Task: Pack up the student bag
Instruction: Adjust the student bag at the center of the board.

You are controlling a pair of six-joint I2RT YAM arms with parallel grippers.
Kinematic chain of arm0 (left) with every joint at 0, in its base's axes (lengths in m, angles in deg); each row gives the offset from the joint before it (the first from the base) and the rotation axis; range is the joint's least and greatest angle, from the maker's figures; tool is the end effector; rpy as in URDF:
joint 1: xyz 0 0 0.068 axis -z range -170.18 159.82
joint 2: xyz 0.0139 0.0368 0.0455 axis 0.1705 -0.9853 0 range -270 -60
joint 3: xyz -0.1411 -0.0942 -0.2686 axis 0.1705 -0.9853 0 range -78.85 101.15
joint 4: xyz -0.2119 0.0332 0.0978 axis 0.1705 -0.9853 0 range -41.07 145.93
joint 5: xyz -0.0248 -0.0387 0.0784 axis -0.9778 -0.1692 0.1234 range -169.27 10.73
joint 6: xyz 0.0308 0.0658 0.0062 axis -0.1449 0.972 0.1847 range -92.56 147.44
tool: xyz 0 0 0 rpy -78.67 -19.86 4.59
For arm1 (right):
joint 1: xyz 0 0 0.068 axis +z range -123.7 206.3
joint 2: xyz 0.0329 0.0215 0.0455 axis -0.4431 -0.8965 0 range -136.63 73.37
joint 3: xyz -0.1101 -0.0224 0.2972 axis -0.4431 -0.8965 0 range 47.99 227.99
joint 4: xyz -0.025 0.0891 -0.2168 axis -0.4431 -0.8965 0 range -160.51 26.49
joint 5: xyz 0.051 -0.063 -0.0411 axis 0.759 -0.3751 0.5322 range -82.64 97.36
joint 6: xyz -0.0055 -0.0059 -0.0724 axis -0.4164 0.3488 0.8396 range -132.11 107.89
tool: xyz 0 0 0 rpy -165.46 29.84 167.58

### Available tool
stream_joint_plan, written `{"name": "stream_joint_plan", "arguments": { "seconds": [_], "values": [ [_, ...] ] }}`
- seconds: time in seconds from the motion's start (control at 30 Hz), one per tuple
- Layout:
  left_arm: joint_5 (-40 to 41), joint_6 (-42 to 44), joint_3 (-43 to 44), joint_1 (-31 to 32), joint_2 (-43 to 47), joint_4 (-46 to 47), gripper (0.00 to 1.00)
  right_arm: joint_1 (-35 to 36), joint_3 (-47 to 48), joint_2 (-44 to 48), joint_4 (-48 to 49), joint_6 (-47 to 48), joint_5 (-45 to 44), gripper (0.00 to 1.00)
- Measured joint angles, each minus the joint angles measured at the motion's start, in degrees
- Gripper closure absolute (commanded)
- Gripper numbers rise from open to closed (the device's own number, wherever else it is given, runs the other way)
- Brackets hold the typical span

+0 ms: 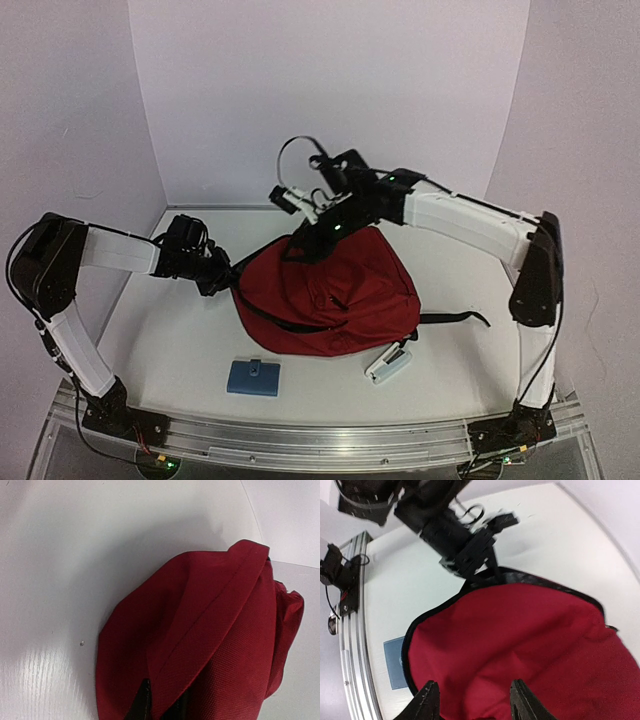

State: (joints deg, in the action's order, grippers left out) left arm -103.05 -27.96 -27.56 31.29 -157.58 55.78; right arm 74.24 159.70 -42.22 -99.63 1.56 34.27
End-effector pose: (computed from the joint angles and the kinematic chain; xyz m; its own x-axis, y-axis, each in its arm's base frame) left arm 0.3109 -0.1485 0.2115 -0.8715 -0.4666 -0.1508 -0.2180 0.6442 -0.7331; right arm 0.2965 0.3694 0.3561 -0.2070 -0.5440 -0.8131 -0.9707 0.2176 0.1015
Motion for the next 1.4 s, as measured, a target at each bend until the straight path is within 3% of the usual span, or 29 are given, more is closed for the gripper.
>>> {"name": "stream_joint_plan", "arguments": {
  "seconds": [0.2, 0.37, 0.6, 0.83, 1.03, 1.2, 1.4],
  "values": [
    [1.4, 0.1, -0.1, 0.0, 4.8, -2.9, 0.96, 4.7, 6.2, -15.5, 0.7, -1.1, -2.6, 0.57],
    [2.6, 0.5, -0.1, 0.2, 5.9, -5.2, 0.98, 5.8, 10.2, -24.1, 1.9, -2.1, -11.8, 0.50],
    [5.1, 2.1, 0.5, 0.2, 6.0, -8.8, 1.00, 6.4, 12.0, -25.4, 3.2, -3.4, -25.1, 0.44],
    [5.9, 3.7, 1.3, 0.2, 7.4, -11.7, 1.00, 5.2, 12.4, -25.4, 4.2, -3.4, -32.2, 0.39],
    [4.4, 5.2, 1.6, 0.2, 10.4, -13.3, 0.99, 5.1, 12.0, -25.4, 4.6, -1.6, -32.4, 0.19],
    [4.2, 6.0, 2.0, 0.2, 11.9, -15.0, 0.94, 5.2, 7.2, -22.9, 6.1, 3.8, -25.0, 0.17],
    [3.6, 5.9, 2.3, -0.6, 10.8, -14.0, 0.72, 5.1, 3.9, -18.4, 2.3, 5.8, -13.8, 0.15]
  ]
}}
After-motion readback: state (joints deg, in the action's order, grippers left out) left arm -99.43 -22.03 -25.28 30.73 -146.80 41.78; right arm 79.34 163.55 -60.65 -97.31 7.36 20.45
